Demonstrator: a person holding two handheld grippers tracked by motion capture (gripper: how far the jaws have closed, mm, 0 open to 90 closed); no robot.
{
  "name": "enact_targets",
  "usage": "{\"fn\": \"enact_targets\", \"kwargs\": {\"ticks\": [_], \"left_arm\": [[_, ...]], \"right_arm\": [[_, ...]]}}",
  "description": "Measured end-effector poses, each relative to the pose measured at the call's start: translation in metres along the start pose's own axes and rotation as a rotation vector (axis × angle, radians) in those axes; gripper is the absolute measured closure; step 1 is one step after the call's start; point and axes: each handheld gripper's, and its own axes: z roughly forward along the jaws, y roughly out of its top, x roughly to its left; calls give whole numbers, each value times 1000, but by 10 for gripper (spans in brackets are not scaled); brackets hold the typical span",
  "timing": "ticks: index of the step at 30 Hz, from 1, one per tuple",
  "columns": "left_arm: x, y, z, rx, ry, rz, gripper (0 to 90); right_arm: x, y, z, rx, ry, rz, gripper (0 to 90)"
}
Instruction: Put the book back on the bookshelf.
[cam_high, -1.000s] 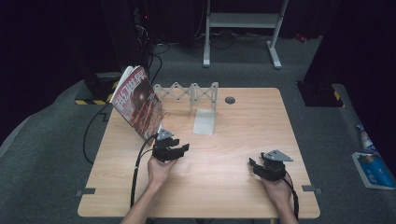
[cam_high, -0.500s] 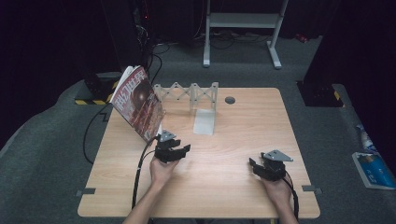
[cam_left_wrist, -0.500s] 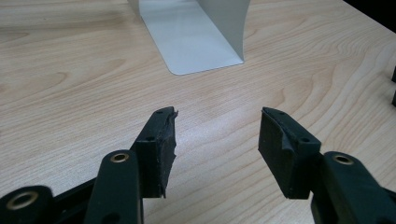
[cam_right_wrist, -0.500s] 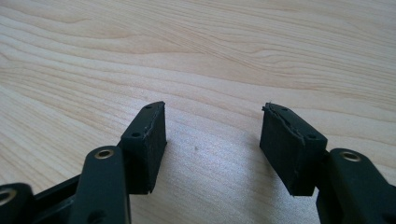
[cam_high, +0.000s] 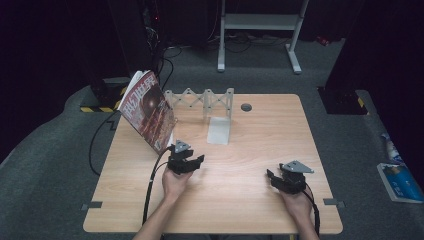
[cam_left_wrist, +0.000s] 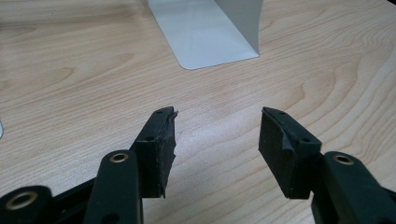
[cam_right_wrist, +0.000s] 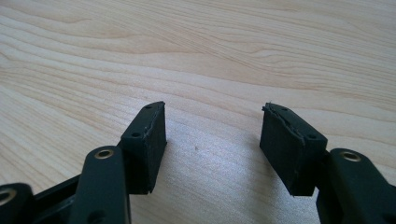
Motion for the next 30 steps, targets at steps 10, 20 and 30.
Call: {"fn": "enact_targets", "kwargs": {"ticks": [10, 20, 30], "left_arm": [[1, -2, 6, 14, 47, 25, 461], [5, -6, 10, 25, 84, 28, 461], [7, -10, 12, 34, 103, 32, 461]], "right_arm": [[0, 0, 0, 0, 0, 0, 407], [0, 0, 0, 0, 0, 1, 407], [0, 0, 0, 0, 0, 0, 407]]}}
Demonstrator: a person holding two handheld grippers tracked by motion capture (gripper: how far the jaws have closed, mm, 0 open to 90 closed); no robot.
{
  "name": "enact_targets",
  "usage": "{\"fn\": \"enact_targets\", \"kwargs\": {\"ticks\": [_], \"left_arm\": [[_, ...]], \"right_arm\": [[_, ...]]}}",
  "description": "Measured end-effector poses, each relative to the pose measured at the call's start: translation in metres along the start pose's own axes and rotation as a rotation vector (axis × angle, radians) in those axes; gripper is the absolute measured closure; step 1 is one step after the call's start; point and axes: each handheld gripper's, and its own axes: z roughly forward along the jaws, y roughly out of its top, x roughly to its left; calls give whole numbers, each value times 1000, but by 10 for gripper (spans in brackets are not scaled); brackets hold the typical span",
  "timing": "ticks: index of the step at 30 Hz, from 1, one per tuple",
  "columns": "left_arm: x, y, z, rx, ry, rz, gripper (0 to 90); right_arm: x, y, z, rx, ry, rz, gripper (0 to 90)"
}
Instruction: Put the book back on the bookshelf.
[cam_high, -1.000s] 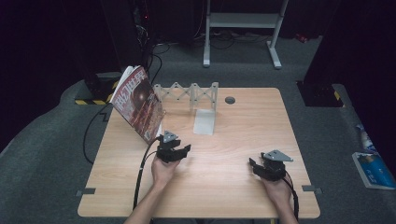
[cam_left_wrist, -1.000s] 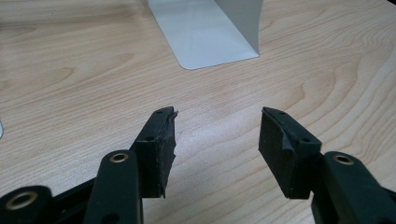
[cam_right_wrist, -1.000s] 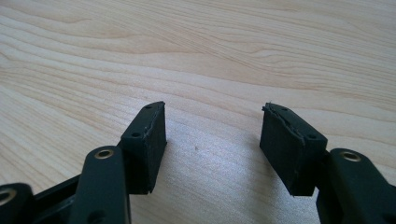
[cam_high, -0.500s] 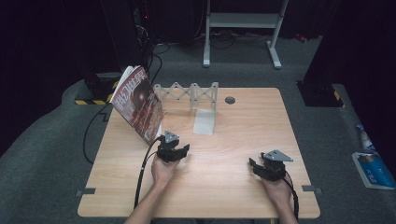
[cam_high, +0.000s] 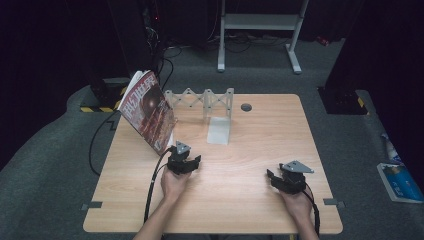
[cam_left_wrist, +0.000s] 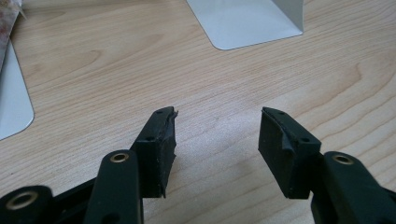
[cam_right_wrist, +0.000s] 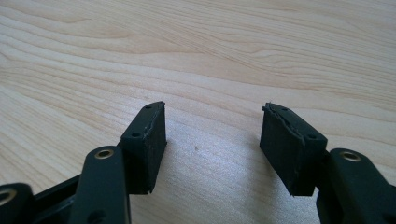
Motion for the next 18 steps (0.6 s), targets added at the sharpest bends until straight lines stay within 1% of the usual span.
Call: {"fn": "enact_targets", "kwargs": {"ticks": [11, 14, 16, 18], "left_arm": [[1, -5, 4, 16, 10, 0, 461], [1, -6, 4, 10, 10, -4, 458], [1, -8, 4, 3, 12, 4, 457], [-1, -9, 4, 0, 17, 25, 442]], "right_arm": [[0, 0, 0, 0, 0, 1, 407], [0, 0, 0, 0, 0, 1, 407], [0, 0, 0, 0, 0, 0, 407], [0, 0, 0, 0, -1, 3, 406]]}}
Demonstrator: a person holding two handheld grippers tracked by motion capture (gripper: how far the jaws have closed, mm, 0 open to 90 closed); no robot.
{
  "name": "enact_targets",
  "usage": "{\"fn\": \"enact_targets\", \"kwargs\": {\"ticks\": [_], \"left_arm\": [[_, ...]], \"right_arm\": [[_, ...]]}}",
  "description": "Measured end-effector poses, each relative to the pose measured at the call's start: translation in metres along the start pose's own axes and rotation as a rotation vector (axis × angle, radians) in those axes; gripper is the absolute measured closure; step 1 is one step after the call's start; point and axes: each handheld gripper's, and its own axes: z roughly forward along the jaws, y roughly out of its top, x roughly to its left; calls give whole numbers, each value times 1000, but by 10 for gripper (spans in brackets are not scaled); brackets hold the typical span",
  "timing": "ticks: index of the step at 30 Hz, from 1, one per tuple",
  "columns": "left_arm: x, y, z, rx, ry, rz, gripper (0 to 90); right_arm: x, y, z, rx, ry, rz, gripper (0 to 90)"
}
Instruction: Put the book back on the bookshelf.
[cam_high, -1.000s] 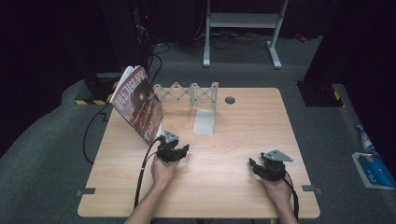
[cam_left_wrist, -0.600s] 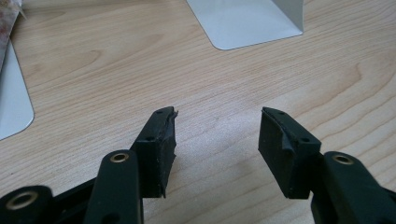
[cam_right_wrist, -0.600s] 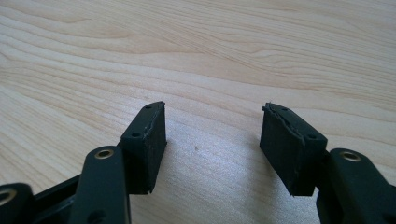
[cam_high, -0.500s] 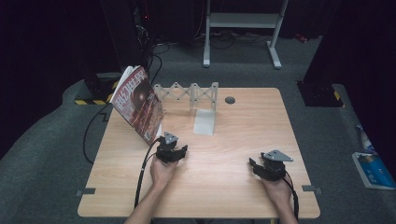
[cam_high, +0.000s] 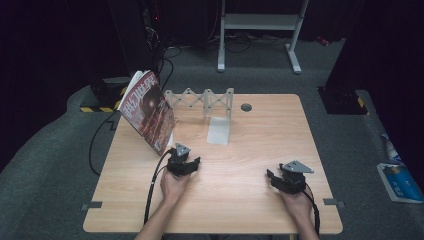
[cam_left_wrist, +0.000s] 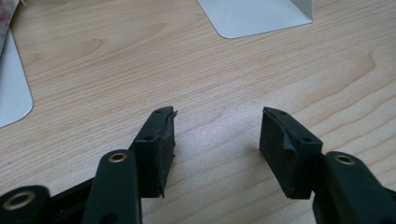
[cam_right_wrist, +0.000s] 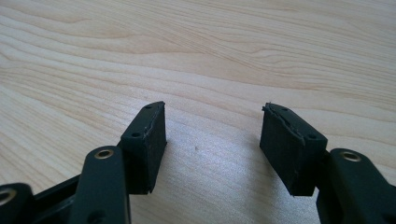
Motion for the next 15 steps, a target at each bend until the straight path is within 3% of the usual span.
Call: {"fn": "enact_targets", "kwargs": {"ticks": [2, 15], "left_arm": [[-2, -2, 1, -16, 13, 26, 423], [-2, -6, 0, -37, 12, 25, 394]], "right_arm": [[0, 0, 0, 0, 0, -2, 406], [0, 0, 0, -1, 0, 0, 405]]}}
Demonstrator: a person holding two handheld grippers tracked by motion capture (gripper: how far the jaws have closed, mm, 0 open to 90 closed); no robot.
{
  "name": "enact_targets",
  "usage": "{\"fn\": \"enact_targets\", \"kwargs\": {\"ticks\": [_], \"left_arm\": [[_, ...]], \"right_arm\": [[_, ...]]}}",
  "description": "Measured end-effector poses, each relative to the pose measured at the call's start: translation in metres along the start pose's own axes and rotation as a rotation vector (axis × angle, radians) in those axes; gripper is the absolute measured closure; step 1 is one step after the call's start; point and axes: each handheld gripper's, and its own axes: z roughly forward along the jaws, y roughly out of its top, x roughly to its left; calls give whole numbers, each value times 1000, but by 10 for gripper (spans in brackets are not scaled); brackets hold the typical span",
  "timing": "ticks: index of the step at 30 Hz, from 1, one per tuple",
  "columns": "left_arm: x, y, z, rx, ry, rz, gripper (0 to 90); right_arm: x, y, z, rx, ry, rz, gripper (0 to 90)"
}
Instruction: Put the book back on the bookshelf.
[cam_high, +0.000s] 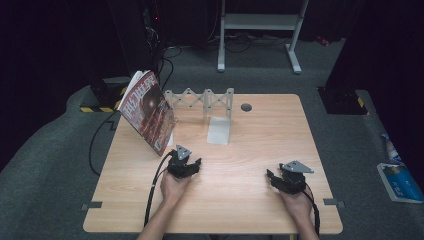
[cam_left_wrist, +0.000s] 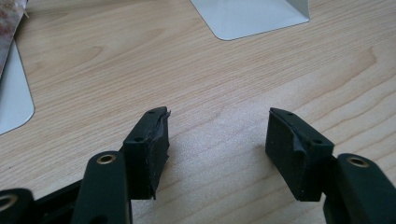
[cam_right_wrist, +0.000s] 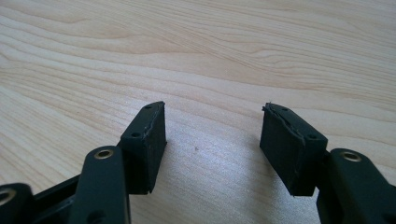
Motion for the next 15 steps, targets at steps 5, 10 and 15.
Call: {"fn": "enact_targets", "kwargs": {"ticks": [5, 10, 15], "left_arm": [[0, 0, 0, -2, 0, -5, 394], [0, 0, 0, -3, 2, -5, 394], [0, 0, 0, -2, 1, -6, 394]], "right_arm": [[0, 0, 0, 0, 0, 0, 406], [0, 0, 0, 0, 1, -1, 406], [0, 0, 0, 0, 0, 0, 406]]}}
